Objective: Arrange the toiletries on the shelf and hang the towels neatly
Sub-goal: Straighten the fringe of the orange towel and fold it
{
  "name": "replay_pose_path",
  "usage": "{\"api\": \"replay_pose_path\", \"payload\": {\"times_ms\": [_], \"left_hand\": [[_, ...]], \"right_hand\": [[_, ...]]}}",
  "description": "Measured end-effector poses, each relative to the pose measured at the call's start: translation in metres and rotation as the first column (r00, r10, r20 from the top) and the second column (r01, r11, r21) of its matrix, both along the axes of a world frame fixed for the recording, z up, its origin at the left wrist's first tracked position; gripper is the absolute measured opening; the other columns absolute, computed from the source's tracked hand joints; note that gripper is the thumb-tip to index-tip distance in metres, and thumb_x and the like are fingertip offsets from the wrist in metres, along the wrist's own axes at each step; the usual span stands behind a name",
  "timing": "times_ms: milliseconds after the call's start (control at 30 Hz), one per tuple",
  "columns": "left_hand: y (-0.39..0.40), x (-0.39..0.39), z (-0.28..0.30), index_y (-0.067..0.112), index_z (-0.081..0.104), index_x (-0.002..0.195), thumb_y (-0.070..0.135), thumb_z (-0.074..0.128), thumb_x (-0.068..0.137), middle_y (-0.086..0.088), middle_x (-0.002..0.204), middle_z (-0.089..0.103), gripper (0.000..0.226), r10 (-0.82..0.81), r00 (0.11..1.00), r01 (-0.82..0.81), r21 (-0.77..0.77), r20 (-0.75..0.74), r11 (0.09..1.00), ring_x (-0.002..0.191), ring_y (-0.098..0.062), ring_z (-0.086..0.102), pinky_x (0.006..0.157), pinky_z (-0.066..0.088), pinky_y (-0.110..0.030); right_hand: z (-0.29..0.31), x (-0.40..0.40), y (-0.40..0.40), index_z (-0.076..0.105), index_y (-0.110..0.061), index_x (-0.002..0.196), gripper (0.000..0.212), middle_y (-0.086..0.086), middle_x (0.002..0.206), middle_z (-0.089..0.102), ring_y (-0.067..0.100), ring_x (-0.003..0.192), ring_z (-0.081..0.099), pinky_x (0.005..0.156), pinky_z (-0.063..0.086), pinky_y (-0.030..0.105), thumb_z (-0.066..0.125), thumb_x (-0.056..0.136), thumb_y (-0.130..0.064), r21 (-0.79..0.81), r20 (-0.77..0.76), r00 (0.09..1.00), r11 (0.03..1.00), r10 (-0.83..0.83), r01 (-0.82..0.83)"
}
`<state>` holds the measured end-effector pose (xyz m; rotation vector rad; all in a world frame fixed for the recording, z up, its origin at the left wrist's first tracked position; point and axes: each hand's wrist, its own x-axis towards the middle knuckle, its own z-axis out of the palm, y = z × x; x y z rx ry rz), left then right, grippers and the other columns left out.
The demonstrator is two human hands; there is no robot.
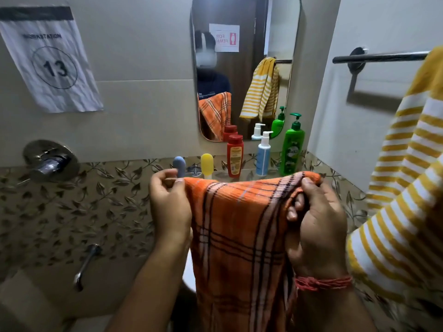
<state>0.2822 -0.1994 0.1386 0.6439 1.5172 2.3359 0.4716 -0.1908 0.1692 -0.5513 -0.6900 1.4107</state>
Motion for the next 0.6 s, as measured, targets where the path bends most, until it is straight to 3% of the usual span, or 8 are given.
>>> {"api": "replay_pose_path", "payload": {"times_ms": [167,300,367,400,500,533,567,600], "left_hand": [[0.011,-0.044,-0.004,0.023,0.056,0.098,-0.001,0.049,0.094,-0.007,0.092,0.062,0.025,-0.065,0.993,0.069,-0.038,0.102,0.997,0.066,-0.01,0.056,0.057,0.045,-0.022],[0.014,-0.051,0.0,0.021,0.061,0.099,-0.001,0.048,0.098,-0.001,0.084,0.063,0.025,-0.311,0.95,0.312,-0.034,0.023,0.949,0.061,-0.004,0.057,0.057,0.048,-0.021],[0.014,-0.056,0.008,0.021,0.061,0.1,-0.003,0.046,0.099,0.002,0.08,0.06,0.028,-0.446,0.895,0.446,0.013,-0.001,0.895,0.065,-0.009,0.055,0.061,0.048,-0.026],[0.014,-0.059,0.011,0.019,0.061,0.103,-0.004,0.045,0.1,0.001,0.08,0.059,0.028,-0.54,0.841,0.54,0.041,0.003,0.841,0.066,-0.011,0.055,0.063,0.049,-0.027],[0.012,-0.063,0.019,0.013,0.062,0.11,-0.005,0.044,0.099,-0.002,0.083,0.059,0.028,-0.815,0.58,0.804,0.146,0.02,0.576,0.072,-0.015,0.055,0.069,0.051,-0.027],[0.011,-0.062,0.021,0.012,0.064,0.11,-0.004,0.047,0.097,-0.002,0.085,0.059,0.027,-0.869,0.494,0.855,0.175,0.007,0.488,0.075,-0.015,0.055,0.072,0.051,-0.027],[0.011,-0.061,0.021,0.013,0.066,0.109,-0.003,0.049,0.094,-0.003,0.087,0.059,0.028,-0.905,0.426,0.89,0.184,-0.014,0.416,0.078,-0.016,0.056,0.075,0.051,-0.028],[0.011,-0.061,0.022,0.014,0.068,0.108,-0.001,0.05,0.091,-0.003,0.089,0.058,0.029,-0.926,0.376,0.915,0.171,-0.039,0.365,0.08,-0.017,0.057,0.076,0.051,-0.028]], "right_hand": [[0.01,-0.021,0.013,0.061,-0.016,0.081,0.024,-0.009,0.048,0.037,0.002,0.038,0.034,0.033,0.027,0.013,0.048,0.1,-0.011,0.038,0.042,0.989,0.99,-0.139,0.137],[0.013,-0.042,0.017,0.063,-0.004,0.09,0.017,0.008,0.066,0.058,0.017,0.059,0.056,0.051,0.049,0.024,0.052,0.1,-0.014,0.135,0.401,0.916,0.99,-0.01,-0.048],[0.014,-0.046,0.019,0.065,-0.004,0.087,0.02,0.01,0.073,0.065,0.021,0.07,0.062,0.064,0.052,0.031,0.055,0.099,-0.018,0.136,0.646,0.762,0.975,0.048,-0.177],[0.014,-0.047,0.022,0.067,-0.007,0.084,0.022,0.006,0.072,0.069,0.016,0.07,0.064,0.065,0.051,0.03,0.058,0.098,-0.022,0.141,0.792,0.61,0.971,0.008,-0.195],[0.014,-0.043,0.03,0.063,-0.02,0.071,0.031,0.0,0.065,0.065,0.008,0.062,0.059,0.056,0.041,0.028,0.059,0.096,-0.037,0.169,0.982,-0.055,0.966,-0.183,-0.194],[0.014,-0.043,0.033,0.061,-0.022,0.07,0.03,-0.003,0.065,0.062,0.007,0.063,0.057,0.055,0.038,0.028,0.059,0.096,-0.038,0.2,0.958,-0.164,0.96,-0.234,-0.198],[0.012,-0.044,0.036,0.061,-0.024,0.073,0.026,-0.005,0.068,0.063,0.006,0.066,0.058,0.056,0.04,0.029,0.059,0.095,-0.036,0.271,0.937,-0.166,0.938,-0.309,-0.214],[0.011,-0.046,0.038,0.063,-0.025,0.079,0.017,-0.007,0.074,0.065,0.005,0.072,0.06,0.06,0.045,0.028,0.061,0.095,-0.032,0.376,0.913,-0.063,0.893,-0.403,-0.248]]}}
